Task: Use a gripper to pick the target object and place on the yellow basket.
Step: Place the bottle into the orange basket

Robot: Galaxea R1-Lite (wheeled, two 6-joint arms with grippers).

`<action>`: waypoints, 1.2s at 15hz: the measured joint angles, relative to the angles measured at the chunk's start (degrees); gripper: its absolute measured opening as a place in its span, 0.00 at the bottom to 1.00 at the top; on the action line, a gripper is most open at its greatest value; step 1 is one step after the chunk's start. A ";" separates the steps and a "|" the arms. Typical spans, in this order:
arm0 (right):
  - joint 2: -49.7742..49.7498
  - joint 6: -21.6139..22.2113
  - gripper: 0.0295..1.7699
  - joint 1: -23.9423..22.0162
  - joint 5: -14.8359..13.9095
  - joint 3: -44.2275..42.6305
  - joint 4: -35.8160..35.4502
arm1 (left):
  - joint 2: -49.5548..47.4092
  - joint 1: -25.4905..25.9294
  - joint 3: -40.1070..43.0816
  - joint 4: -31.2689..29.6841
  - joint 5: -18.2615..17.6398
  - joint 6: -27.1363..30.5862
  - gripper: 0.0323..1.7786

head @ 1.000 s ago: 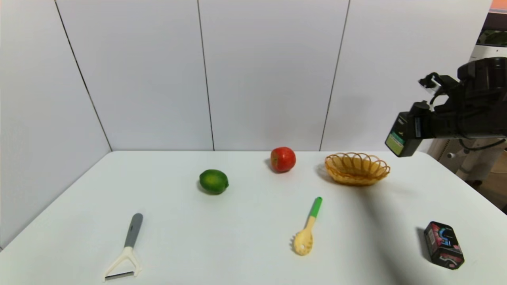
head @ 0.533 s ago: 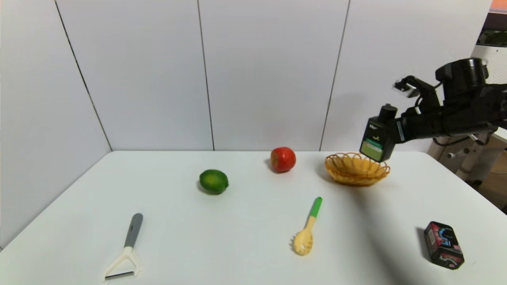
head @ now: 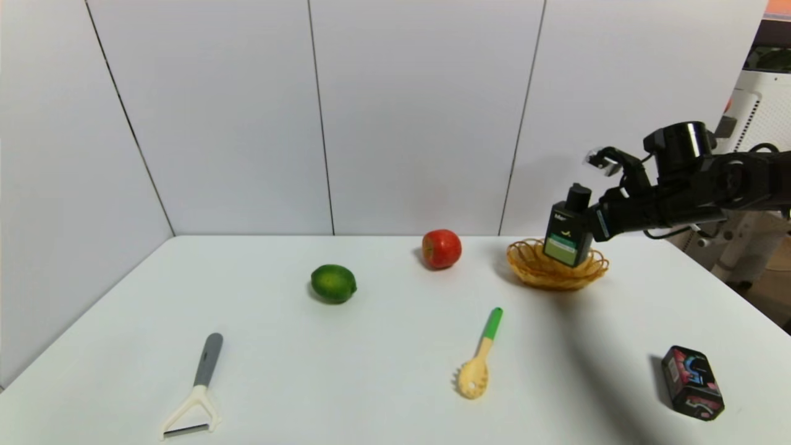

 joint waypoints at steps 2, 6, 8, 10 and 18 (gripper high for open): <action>2.10 0.04 0.36 -0.02 0.07 -0.44 -1.60 | 0.00 0.02 0.00 0.00 0.00 0.00 0.95; 5.79 0.11 0.36 0.06 0.96 -1.40 -5.57 | 0.00 0.00 0.00 0.00 0.00 0.02 0.95; 7.08 0.13 0.36 -0.27 2.10 -1.51 -6.28 | 0.00 0.00 0.00 0.00 0.00 0.02 0.95; 7.64 0.13 0.47 -0.60 2.21 -1.54 -6.39 | 0.00 0.02 0.00 0.00 0.00 0.00 0.95; 4.24 0.69 0.79 -1.12 1.73 -1.18 -4.46 | 0.00 0.00 0.00 0.00 0.00 0.00 0.95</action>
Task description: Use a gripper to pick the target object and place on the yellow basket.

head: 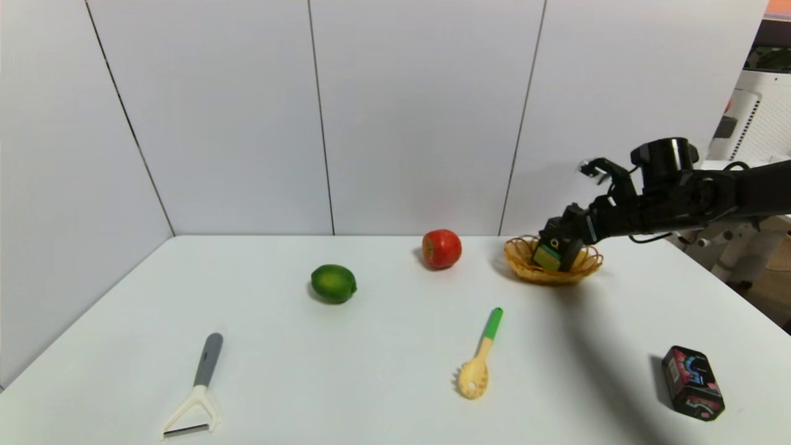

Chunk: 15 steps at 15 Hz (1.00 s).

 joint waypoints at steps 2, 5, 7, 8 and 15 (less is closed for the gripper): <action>-2.50 0.07 0.83 -0.45 -0.17 1.35 0.63 | 0.00 0.00 0.00 0.00 0.00 0.00 0.95; -7.08 0.02 0.87 -1.77 -0.91 5.79 1.07 | 0.00 0.00 0.00 0.00 -0.02 0.00 0.95; -11.24 0.66 0.89 -2.54 -4.08 10.20 2.67 | 0.00 0.00 0.00 0.00 0.00 0.00 0.95; -13.91 1.54 0.90 -2.71 -6.47 12.79 3.89 | 0.00 0.00 0.00 0.00 0.00 0.00 0.95; -45.45 7.78 0.94 -2.73 -22.08 39.84 8.81 | 0.00 0.02 0.00 0.00 0.00 0.00 0.95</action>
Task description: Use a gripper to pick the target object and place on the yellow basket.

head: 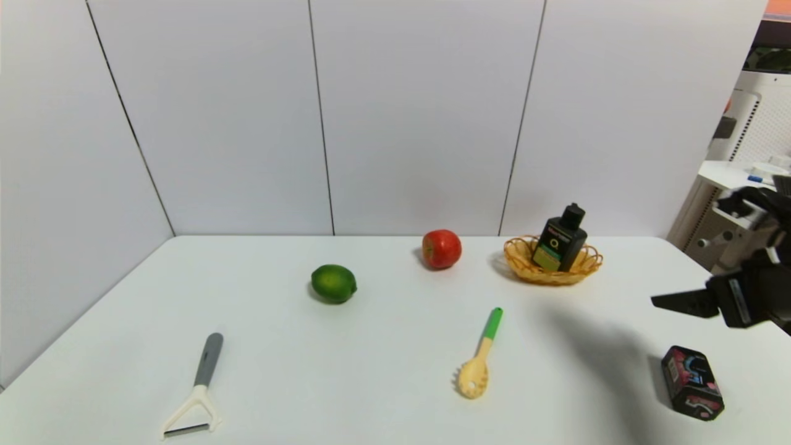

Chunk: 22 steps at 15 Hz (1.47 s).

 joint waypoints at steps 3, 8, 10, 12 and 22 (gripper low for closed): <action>-18.14 3.55 0.95 0.02 -4.74 14.41 -1.54 | 0.00 -0.02 0.00 0.00 0.00 0.02 0.95; -48.93 9.45 0.96 2.34 -7.61 37.86 -12.51 | 0.00 -0.02 0.00 0.00 0.00 0.00 0.95; -58.11 10.22 0.96 4.13 -8.72 44.70 -16.66 | 0.00 0.02 0.00 0.00 0.00 0.02 0.95; -66.22 10.69 0.96 5.40 -8.96 46.91 -16.43 | 0.00 0.02 0.00 0.00 0.00 0.00 0.95; -76.35 17.62 0.96 6.58 -10.00 47.65 -14.69 | 0.00 0.02 0.00 0.00 0.00 0.00 0.95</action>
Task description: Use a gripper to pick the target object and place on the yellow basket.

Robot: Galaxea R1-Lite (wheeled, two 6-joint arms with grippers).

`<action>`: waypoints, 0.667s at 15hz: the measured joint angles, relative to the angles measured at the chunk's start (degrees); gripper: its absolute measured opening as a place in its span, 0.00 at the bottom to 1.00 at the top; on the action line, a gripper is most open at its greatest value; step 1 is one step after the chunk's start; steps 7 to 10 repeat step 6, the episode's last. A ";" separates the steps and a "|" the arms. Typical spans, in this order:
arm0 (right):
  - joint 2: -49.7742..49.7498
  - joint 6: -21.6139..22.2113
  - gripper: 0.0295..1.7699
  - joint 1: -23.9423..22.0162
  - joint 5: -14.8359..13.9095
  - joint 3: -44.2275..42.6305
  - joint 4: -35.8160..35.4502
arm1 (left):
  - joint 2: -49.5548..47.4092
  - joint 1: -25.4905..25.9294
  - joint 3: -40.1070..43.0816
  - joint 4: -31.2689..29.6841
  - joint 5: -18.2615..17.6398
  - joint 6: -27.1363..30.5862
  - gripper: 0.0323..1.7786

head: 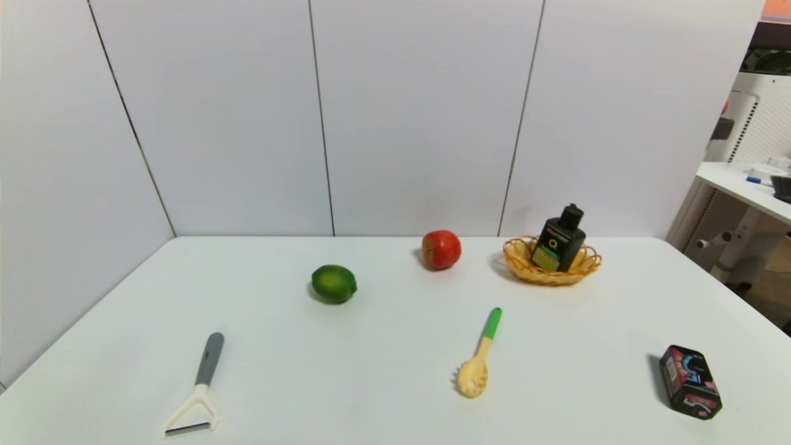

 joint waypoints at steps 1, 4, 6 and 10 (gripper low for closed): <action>-0.02 -0.05 0.96 0.00 -0.02 0.00 0.02 | 0.00 -0.05 0.00 0.00 0.00 0.00 0.95; -0.05 0.41 0.96 0.02 -0.35 0.02 -0.02 | 0.00 -0.05 0.00 0.00 0.00 0.00 0.95; -0.07 1.38 0.96 0.02 -0.68 0.02 -0.17 | 0.00 -0.05 0.00 0.00 -0.02 0.02 0.95; -0.07 1.38 0.96 0.02 -0.68 0.02 -0.17 | 0.00 -0.05 0.00 0.00 -0.02 0.02 0.95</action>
